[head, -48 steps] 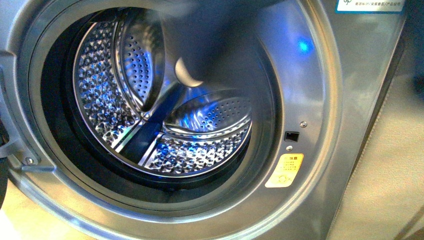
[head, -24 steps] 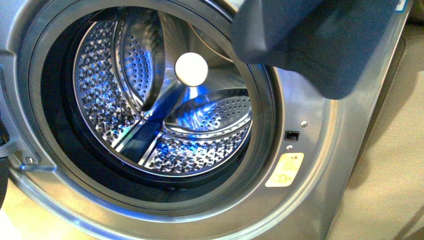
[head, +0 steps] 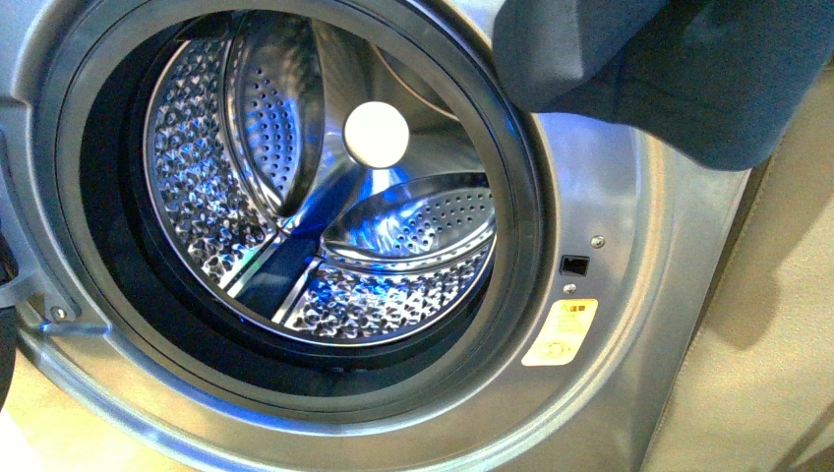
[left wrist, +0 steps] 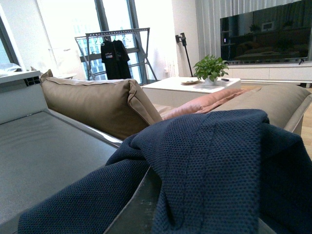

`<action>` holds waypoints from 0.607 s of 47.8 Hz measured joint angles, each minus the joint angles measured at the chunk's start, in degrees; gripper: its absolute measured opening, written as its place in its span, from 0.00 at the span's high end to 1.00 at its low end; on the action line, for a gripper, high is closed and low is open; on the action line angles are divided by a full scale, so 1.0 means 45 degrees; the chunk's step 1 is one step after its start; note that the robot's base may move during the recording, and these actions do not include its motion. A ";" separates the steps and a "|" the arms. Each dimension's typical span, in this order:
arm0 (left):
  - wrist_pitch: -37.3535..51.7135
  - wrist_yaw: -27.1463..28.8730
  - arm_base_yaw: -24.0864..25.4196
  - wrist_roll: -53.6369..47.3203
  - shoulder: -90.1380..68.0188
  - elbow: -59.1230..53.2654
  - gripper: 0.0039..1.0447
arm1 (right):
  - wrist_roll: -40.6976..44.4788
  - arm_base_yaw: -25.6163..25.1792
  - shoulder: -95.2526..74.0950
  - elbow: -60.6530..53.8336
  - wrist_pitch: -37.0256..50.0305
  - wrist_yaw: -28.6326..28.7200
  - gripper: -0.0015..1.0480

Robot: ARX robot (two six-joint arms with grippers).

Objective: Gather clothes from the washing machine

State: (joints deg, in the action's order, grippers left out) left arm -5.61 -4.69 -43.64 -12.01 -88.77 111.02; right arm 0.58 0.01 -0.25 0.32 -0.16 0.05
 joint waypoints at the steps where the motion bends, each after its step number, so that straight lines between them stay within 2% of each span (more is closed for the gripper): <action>1: 0.0000 0.0000 0.0000 0.0000 0.0000 0.0000 0.87 | 0.0000 0.0000 0.0000 0.0000 0.0000 0.0000 0.07; 8: 0.0000 -0.0005 0.0000 0.0000 0.0000 0.0000 0.87 | -0.0005 0.0000 0.0000 0.0000 0.0000 0.0010 0.07; 10: 0.0000 -0.0005 0.0000 0.0000 0.0000 0.0000 0.87 | -0.0461 -0.0423 -0.0165 0.0005 0.0175 0.1404 0.07; 11: 0.0000 0.0000 0.0000 0.0000 0.0000 0.0000 0.87 | -0.1175 -0.1141 -0.0476 0.0015 0.0461 0.3215 0.07; 15: 0.0000 -0.0010 0.0000 0.0000 0.0000 0.0000 0.87 | -0.2997 -0.3322 -0.1729 0.0325 0.1710 0.7519 0.07; 18: 0.0000 0.0000 0.0000 0.0000 0.0000 0.0000 0.87 | -0.4075 -0.4503 -0.2812 0.0787 0.3381 0.9476 0.07; 22: 0.0000 -0.0005 0.0000 0.0000 0.0000 0.0000 0.87 | -0.4886 -0.5343 -0.4736 0.2025 0.6251 1.0700 0.07; 24: 0.0000 -0.0005 0.0000 0.0000 0.0000 0.0000 0.87 | -0.5008 -0.5479 -0.5931 0.2827 0.7601 1.0846 0.07; 29: 0.0000 -0.0005 0.0000 0.0000 0.0000 0.0000 0.87 | -0.5285 -0.5557 -0.8345 0.4770 0.9573 1.1137 0.07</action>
State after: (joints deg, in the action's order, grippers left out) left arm -5.61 -4.71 -43.64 -12.01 -88.77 111.02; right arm -23.20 -24.99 -37.80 21.78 42.92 50.17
